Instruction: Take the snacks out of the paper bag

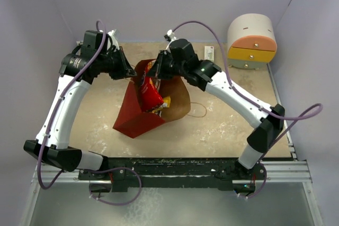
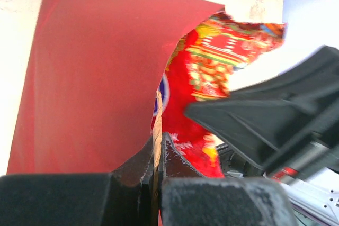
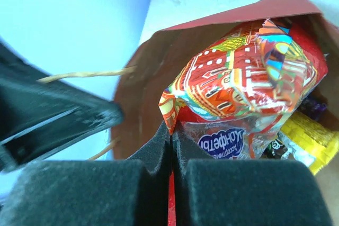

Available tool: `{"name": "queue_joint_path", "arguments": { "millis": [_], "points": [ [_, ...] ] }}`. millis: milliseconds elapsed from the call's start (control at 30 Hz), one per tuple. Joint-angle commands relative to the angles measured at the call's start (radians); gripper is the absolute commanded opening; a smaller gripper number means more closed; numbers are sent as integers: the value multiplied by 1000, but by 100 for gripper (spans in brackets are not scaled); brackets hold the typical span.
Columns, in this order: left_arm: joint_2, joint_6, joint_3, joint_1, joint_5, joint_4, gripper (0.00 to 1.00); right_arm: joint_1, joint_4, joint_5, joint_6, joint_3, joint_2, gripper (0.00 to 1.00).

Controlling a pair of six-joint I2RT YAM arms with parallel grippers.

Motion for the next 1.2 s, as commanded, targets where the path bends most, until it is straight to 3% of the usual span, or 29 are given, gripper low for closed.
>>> {"name": "queue_joint_path", "arguments": {
  "millis": [0,267,733,933,1167],
  "points": [
    [-30,-34,8,3,2,40,0,-7,157,3,-54,66,-145,0],
    [35,-2,96,2,-44,-24,0,-7,105,72,-153,186,-245,0],
    [86,26,117,4,-85,-55,0,-42,-64,626,-385,222,-417,0],
    [94,32,137,7,-87,-77,0,-265,-67,633,-341,-4,-494,0],
    [81,31,120,7,-99,-76,0,-499,-3,483,-259,-303,-506,0]
  ]
}}
